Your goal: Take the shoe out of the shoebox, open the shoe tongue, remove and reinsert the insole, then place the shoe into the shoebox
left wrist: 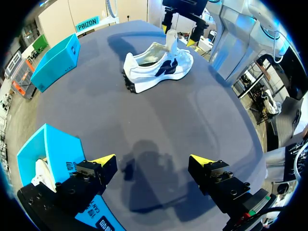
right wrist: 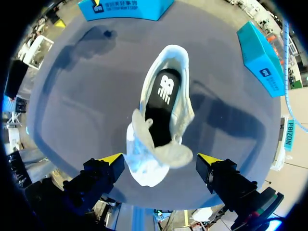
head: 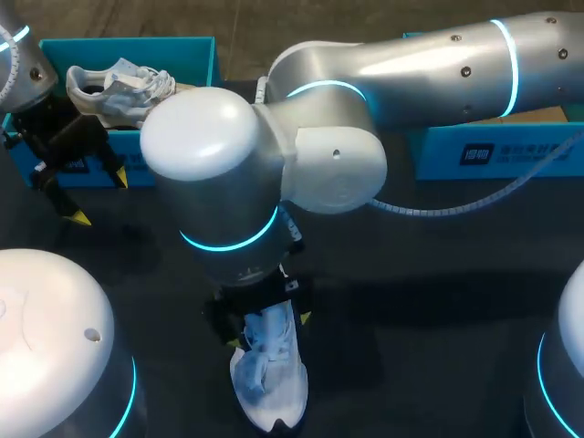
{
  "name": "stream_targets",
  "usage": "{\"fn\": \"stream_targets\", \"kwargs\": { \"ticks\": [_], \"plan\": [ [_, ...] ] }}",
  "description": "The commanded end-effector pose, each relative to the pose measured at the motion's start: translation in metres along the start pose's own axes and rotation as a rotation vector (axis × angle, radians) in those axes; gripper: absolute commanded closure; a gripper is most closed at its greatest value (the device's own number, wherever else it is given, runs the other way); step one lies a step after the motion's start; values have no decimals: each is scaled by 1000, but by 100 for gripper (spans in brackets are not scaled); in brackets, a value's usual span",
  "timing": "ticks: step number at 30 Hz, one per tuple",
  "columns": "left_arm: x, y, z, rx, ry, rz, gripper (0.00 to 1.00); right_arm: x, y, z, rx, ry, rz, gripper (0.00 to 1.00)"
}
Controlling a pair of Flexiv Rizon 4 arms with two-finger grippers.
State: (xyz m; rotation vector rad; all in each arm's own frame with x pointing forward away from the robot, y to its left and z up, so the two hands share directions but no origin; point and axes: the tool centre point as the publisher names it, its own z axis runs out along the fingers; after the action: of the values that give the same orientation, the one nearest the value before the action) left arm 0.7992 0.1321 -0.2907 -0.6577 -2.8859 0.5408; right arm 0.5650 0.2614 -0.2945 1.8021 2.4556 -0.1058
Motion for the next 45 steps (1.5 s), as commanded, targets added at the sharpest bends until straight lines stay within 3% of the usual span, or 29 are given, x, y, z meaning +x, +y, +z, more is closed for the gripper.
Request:
{"fn": "stream_targets", "kwargs": {
  "ticks": [1, 7, 11, 14, 16, 20, 33, 45],
  "plan": [
    [0, -1, 0, -4, 0, -1, 0, 5, -18, -1, -28, -13, 825, 0],
    [0, -1, 0, -4, 0, -1, 0, 18, -28, -1, -33, 22, 821, 0],
    [0, -1, 0, -4, 0, -1, 0, 27, -27, -3, -31, 20, 815, 17],
    [0, -1, 0, -4, 0, -1, 0, 32, -31, -6, -45, -19, 849, 18],
    [0, -1, 0, -4, 0, -1, 0, 32, -35, -6, -54, -21, 864, 45],
    [0, -1, 0, -4, 0, -1, 0, 28, -40, -7, -63, -39, 895, 54],
    [0, -1, 0, -4, 0, -1, 0, 5, -7, 7, -125, -15, 858, 56],
    [0, -1, 0, -4, 0, -1, 0, -19, 27, 27, -126, 20, 822, 64]
  ]
}}
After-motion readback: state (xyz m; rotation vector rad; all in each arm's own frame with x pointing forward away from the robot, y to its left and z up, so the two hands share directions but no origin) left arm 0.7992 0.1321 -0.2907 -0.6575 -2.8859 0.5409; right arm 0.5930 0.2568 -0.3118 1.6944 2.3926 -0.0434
